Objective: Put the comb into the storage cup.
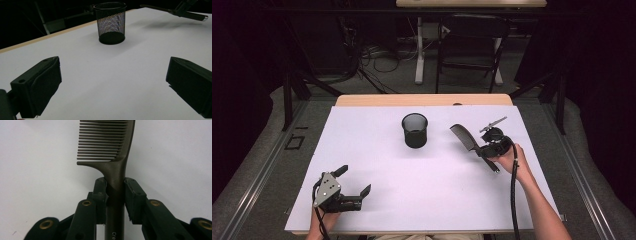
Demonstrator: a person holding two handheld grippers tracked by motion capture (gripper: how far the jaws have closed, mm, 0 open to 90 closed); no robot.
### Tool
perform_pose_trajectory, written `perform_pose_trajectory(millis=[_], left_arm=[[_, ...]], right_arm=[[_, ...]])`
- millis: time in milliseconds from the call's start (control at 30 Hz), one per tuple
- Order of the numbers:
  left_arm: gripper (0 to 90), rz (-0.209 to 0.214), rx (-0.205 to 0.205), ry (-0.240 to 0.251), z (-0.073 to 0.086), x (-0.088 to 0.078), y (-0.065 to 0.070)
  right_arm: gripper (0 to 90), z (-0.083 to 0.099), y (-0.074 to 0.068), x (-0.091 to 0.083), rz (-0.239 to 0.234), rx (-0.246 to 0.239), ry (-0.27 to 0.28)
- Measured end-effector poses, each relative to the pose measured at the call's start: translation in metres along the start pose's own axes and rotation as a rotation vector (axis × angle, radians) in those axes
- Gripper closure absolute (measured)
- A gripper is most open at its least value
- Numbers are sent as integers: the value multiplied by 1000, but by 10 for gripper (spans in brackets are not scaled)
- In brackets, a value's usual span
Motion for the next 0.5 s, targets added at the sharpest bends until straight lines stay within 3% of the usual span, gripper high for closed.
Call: perform_pose_trajectory(millis=[300,500], left_arm=[[1,0,1,-2,0,0,0],[1,0,1,0,0,0,0]], right_arm=[[725,1,1,-4,-52,16,56],[725,0,-1,-6,-52,6,82]])
Point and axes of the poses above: each handheld gripper's, and its own axes: x roughly forward along the jaws, z roughly out of its underside, y roughly to its right, the point moved 3 cm from there along x, roughly forward along the jaws, and after that the axes turned 7 degrees about x, right-handed, at the moved point
